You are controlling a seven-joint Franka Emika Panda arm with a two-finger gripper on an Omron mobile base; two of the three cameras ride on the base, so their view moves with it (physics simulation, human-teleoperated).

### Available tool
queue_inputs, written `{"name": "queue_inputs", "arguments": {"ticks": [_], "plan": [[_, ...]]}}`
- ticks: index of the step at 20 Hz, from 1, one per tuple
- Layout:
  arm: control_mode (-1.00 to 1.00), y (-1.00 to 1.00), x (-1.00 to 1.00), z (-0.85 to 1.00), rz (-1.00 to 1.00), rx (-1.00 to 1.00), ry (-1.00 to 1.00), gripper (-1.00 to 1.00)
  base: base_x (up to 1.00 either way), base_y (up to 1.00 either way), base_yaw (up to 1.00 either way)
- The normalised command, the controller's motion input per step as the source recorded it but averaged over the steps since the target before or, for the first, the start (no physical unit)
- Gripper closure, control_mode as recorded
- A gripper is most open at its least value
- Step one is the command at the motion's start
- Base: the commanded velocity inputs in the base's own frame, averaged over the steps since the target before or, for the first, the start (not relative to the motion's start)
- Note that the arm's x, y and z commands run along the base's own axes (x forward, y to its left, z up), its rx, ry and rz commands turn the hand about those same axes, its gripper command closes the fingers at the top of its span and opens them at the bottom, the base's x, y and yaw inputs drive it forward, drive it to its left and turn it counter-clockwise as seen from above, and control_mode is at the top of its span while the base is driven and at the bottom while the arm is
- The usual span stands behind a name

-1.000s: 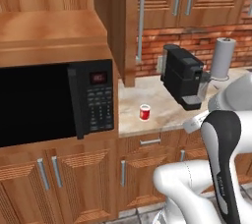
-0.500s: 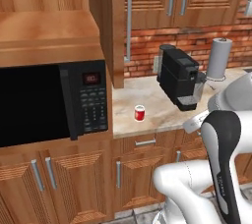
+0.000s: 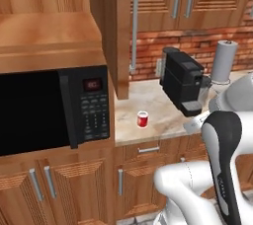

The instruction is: Pick the canned food and honey bottle from the counter and place them in the cabinets closest to them.

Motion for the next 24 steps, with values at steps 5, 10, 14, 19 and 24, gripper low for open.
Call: {"name": "queue_inputs", "arguments": {"ticks": [5, 10, 14, 19, 24], "plan": [[1.0, 0.0, 0.0, 0.0, 0.0, 0.0, 0.0, -1.0, 0.44, -0.02, 0.0], [1.0, 0.0, 0.0, 0.0, 0.0, 0.0, 0.0, -1.0, 0.42, -0.03, 0.0], [1.0, 0.0, 0.0, 0.0, 0.0, 0.0, 0.0, -1.0, 0.15, -0.03, 0.0], [-1.0, 0.0, 0.0, 0.0, 0.0, 0.0, 0.0, -1.0, 0.0, 0.0, 0.0], [-1.0, 0.01, -0.01, -0.08, 0.0, 0.01, 0.0, -1.0, 0.0, 0.0, 0.0]]}}
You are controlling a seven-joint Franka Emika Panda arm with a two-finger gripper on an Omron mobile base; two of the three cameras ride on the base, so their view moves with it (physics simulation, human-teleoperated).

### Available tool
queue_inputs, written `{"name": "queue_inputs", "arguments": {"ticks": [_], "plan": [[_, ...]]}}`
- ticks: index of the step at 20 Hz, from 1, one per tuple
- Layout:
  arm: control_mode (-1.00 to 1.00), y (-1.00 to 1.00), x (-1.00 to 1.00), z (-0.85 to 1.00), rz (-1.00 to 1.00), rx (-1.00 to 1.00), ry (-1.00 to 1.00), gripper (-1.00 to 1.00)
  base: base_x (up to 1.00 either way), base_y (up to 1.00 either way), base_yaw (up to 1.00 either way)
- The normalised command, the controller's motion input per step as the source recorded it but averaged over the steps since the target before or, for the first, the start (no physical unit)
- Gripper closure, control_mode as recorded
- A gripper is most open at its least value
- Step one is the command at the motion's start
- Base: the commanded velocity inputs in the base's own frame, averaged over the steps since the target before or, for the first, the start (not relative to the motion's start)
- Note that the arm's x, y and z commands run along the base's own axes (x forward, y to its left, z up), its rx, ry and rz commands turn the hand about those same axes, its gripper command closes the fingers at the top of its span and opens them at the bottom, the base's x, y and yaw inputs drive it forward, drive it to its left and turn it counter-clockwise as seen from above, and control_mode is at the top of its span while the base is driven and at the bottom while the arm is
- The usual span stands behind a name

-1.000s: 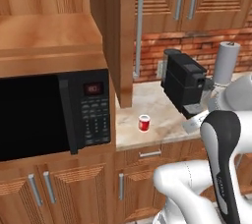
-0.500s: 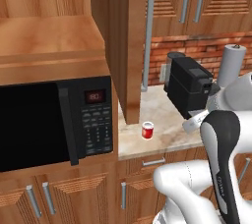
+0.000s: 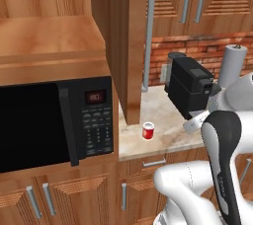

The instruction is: Pick the canned food and honey bottle from the counter and place them in the cabinets closest to them.

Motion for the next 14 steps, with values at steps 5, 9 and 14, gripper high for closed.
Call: {"name": "queue_inputs", "arguments": {"ticks": [5, 9, 14], "plan": [[-1.0, 0.05, 0.03, -0.17, 0.0, 0.01, 0.0, -1.0, 0.0, 0.0, 0.0], [-1.0, 0.07, 0.2, -0.13, 0.0, -0.03, 0.0, -1.0, 0.0, 0.0, 0.0], [-1.0, 0.11, 0.27, -0.23, 0.02, -0.01, 0.0, -1.0, 0.0, 0.0, 0.0]]}}
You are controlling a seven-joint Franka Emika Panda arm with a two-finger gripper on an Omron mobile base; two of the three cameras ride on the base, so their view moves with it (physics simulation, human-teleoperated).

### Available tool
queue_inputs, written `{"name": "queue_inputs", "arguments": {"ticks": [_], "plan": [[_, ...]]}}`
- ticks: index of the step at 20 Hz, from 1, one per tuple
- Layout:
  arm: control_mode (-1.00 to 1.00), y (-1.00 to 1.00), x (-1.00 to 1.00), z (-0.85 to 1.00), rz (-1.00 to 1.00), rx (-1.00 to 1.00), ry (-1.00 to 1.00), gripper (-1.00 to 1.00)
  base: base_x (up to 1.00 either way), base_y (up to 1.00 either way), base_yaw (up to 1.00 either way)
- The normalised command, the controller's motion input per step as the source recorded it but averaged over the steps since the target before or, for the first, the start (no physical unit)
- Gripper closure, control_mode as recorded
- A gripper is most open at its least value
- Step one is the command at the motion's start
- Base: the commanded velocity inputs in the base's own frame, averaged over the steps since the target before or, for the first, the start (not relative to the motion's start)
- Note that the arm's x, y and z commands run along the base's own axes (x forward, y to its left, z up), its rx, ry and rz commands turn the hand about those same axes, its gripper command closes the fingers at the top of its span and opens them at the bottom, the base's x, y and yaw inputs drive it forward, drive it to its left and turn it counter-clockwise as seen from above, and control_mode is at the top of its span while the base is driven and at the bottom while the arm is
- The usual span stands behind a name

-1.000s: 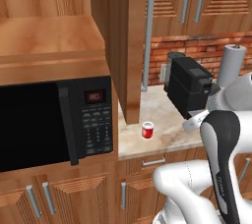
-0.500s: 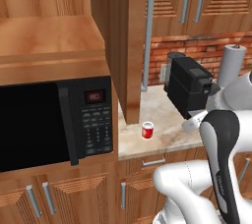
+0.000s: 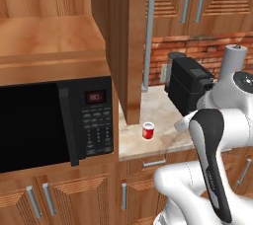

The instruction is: Pick the canned food and honey bottle from the counter and place them in the cabinets closest to them.

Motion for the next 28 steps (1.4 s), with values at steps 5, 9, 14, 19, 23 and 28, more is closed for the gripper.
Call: {"name": "queue_inputs", "arguments": {"ticks": [5, 9, 14, 19, 23, 28], "plan": [[-1.0, 0.09, 0.3, -0.32, 0.06, 0.02, 0.0, -1.0, 0.0, 0.0, 0.0], [-1.0, 0.05, 0.32, -0.3, 0.09, 0.04, 0.0, -1.0, 0.0, 0.0, 0.0], [-1.0, 0.04, 0.31, -0.32, 0.09, 0.02, 0.0, -1.0, 0.0, 0.0, 0.0], [-1.0, 0.01, 0.44, -0.37, 0.08, 0.0, 0.0, -1.0, 0.0, 0.0, 0.0], [-1.0, 0.0, 0.45, -0.38, 0.07, 0.0, 0.0, -1.0, 0.0, 0.0, 0.0], [-1.0, 0.06, 0.45, -0.34, 0.06, -0.02, 0.0, -1.0, 0.0, 0.0, 0.0]]}}
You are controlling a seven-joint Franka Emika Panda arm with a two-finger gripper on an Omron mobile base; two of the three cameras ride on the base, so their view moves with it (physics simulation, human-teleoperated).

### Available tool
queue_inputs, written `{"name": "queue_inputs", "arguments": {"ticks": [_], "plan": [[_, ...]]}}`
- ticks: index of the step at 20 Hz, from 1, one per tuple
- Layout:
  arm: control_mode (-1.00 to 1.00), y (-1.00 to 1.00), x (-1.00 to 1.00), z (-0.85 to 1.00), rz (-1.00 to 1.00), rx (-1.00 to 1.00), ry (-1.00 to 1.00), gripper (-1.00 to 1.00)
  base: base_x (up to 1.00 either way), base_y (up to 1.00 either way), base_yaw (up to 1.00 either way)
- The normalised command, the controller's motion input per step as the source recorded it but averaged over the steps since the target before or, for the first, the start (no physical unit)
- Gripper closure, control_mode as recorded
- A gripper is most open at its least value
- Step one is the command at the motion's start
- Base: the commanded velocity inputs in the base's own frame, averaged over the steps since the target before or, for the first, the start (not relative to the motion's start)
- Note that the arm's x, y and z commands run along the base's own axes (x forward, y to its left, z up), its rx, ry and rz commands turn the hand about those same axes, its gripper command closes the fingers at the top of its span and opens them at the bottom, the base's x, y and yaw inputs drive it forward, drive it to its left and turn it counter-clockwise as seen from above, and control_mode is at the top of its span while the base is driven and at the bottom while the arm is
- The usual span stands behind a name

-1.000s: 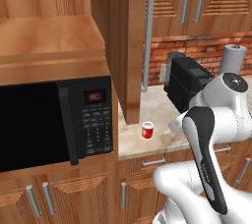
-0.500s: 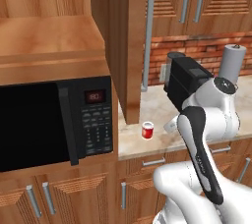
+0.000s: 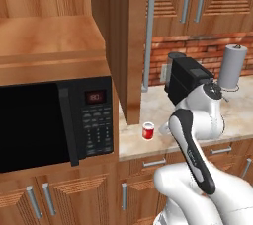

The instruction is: Pick the canned food and honey bottle from the counter and place them in the cabinets closest to them.

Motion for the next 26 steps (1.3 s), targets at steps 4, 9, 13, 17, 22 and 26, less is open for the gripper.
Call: {"name": "queue_inputs", "arguments": {"ticks": [4, 9, 13, 17, 22, 26], "plan": [[-1.0, 0.11, 0.5, -0.34, 0.05, -0.02, 0.0, -1.0, 0.0, 0.0, 0.0], [-1.0, 0.1, 0.49, -0.32, 0.05, -0.03, 0.0, -1.0, 0.0, 0.0, 0.0], [-1.0, 0.01, 0.39, -0.3, 0.04, -0.06, 0.02, -1.0, 0.0, 0.0, 0.0], [-1.0, 0.02, 0.28, -0.19, 0.01, -0.05, 0.02, -1.0, 0.0, 0.0, 0.0], [-1.0, 0.02, 0.0, -0.01, 0.0, -0.02, 0.01, -1.0, 0.0, 0.0, 0.0], [-1.0, 0.03, 0.02, -0.04, 0.0, 0.0, 0.0, -1.0, 0.0, 0.0, 0.0]]}}
